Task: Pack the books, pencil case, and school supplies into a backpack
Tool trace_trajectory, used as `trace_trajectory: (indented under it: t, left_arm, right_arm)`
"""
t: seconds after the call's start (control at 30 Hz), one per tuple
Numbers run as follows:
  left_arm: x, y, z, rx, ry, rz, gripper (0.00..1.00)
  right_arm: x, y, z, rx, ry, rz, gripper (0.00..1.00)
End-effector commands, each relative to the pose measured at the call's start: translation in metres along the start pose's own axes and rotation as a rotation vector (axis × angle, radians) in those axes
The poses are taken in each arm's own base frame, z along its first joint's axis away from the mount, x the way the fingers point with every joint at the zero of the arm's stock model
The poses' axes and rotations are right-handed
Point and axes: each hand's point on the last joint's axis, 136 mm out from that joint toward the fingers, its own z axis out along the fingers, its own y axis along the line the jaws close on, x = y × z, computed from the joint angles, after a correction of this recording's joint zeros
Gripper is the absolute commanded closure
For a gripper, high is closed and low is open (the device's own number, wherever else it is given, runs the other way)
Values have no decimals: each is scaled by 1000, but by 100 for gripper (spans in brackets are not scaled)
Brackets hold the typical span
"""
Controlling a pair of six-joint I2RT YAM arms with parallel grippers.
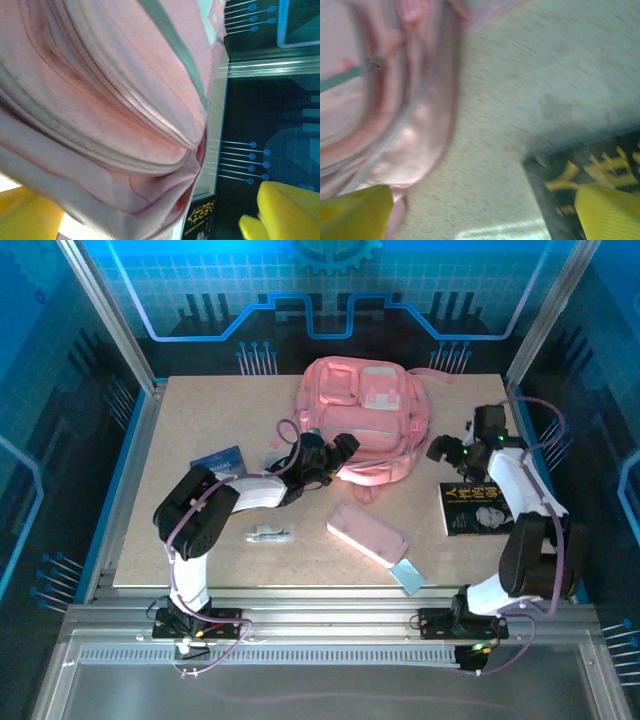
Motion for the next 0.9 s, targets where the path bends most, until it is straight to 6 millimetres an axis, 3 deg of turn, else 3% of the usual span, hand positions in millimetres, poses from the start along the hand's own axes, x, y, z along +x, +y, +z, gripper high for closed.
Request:
trace_trajectory:
  t: [0.0, 0.13, 0.27, 0.43, 0.53, 0.7, 0.87]
  left_arm:
    - [-13, -15, -32, 1, -65, 136, 1]
    - [-17, -8, -56, -108, -73, 322, 1]
    - [-17, -26, -66, -98, -51, 470, 1]
    - [-10, -47, -65, -44, 2, 537, 1]
    - [-5, -54, -62, -24, 14, 550, 1]
    - [10, -66, -49, 38, 90, 562, 1]
    - [33, -78, -34, 95, 197, 589, 1]
  right_arm:
    - [22, -39, -6, 114, 2, 102, 0]
    - [54, -79, -8, 168, 27, 237, 0]
    - [72, -108, -2, 135, 26, 430, 0]
    - [76, -121, 15, 63, 37, 589, 0]
    - [66, -137, 25, 75, 22, 628, 0]
    - [35, -145, 41, 75, -5, 530, 0]
    - [11, -119, 61, -11, 41, 340, 6]
